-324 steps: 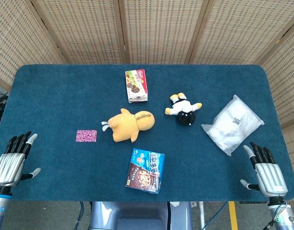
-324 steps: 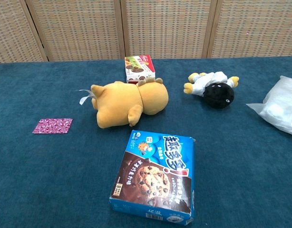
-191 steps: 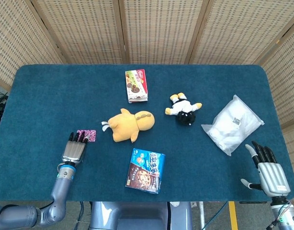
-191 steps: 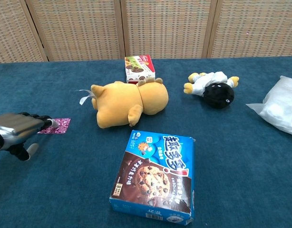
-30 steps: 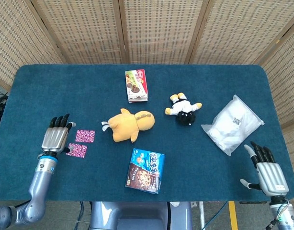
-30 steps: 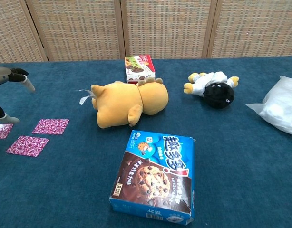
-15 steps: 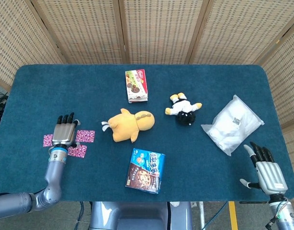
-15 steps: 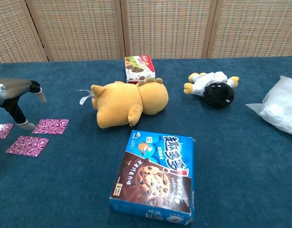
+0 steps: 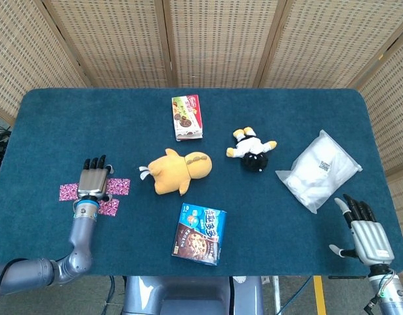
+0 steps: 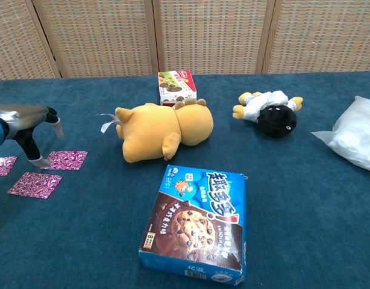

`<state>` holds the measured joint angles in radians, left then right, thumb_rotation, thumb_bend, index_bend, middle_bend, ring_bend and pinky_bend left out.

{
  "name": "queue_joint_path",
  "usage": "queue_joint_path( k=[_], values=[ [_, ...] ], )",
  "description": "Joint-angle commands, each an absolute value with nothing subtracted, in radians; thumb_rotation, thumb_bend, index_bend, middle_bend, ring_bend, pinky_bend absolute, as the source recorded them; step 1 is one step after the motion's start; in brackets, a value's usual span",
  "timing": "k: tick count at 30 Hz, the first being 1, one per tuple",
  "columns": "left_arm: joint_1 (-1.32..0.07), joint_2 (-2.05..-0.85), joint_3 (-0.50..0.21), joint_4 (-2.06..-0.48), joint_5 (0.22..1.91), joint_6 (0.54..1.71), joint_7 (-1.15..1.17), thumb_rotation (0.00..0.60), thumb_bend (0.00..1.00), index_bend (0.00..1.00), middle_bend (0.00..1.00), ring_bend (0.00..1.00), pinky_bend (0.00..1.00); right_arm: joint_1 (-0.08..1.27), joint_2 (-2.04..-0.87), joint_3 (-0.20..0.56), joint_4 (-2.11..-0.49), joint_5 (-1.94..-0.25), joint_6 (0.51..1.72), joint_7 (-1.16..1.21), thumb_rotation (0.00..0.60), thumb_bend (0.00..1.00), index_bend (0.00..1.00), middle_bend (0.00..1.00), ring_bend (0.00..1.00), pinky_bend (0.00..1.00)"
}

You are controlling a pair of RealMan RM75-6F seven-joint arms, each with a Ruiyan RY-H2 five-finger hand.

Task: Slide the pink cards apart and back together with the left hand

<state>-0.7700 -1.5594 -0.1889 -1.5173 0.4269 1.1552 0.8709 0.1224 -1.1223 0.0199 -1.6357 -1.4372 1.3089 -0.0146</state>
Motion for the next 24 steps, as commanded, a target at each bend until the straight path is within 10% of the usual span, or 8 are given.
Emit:
queue_joint_path(
  k=[1, 24],
  values=[
    [-0.773, -1.558, -0.187, -1.512, 0.419, 1.151, 0.876, 0.6, 0.24, 0.29, 0.0, 0.0, 0.0, 0.123, -1.123, 0.02, -1.635, -1.437, 1.309, -0.016, 0.6, 0.0, 0.0, 0.0, 0.0, 0.0],
    [-0.792, -1.589, -0.177, -1.466, 0.381, 1.133, 0.892, 0.6, 0.24, 0.29, 0.0, 0.0, 0.0, 0.114, -1.141, 0.021, -1.612, -1.489, 1.367, 0.004, 0.6, 0.0, 0.0, 0.0, 0.0, 0.0]
  ],
)
